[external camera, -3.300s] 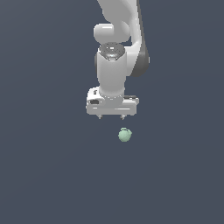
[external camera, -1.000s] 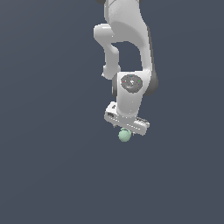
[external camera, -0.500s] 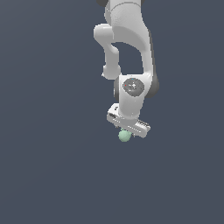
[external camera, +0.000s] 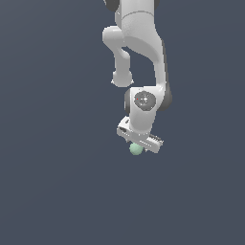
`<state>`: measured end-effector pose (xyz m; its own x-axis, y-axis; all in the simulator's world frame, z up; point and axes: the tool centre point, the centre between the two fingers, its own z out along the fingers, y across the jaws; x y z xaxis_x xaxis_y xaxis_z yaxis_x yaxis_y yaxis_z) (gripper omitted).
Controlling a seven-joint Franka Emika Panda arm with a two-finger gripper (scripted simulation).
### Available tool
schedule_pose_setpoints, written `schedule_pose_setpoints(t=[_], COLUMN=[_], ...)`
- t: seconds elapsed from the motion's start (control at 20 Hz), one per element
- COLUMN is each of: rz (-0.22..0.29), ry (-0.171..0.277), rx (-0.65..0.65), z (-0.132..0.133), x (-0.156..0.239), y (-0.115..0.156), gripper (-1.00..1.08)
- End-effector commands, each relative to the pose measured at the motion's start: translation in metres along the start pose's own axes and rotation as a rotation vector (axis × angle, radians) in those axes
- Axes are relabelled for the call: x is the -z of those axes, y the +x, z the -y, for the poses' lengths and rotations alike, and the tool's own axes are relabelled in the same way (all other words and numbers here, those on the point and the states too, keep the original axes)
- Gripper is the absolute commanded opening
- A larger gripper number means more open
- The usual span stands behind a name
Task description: Pick up the object and move it to a goal position.
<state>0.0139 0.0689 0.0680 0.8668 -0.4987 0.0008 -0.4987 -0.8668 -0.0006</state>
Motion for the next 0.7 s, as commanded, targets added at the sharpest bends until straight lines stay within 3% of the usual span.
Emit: schedule_pose_setpoints(t=[0.0, 0.35, 0.4, 0.65], rz=[0.001, 0.001, 0.001, 0.001], ry=[-0.001, -0.001, -0.001, -0.001], rx=[-0.001, -0.002, -0.002, -0.002], z=[-0.001, 0.000, 0.000, 0.000], x=[-0.014, -0.028, -0.028, -0.028], y=[-0.001, 0.000, 0.000, 0.000], gripper=[1.00, 1.00, -1.00, -1.00])
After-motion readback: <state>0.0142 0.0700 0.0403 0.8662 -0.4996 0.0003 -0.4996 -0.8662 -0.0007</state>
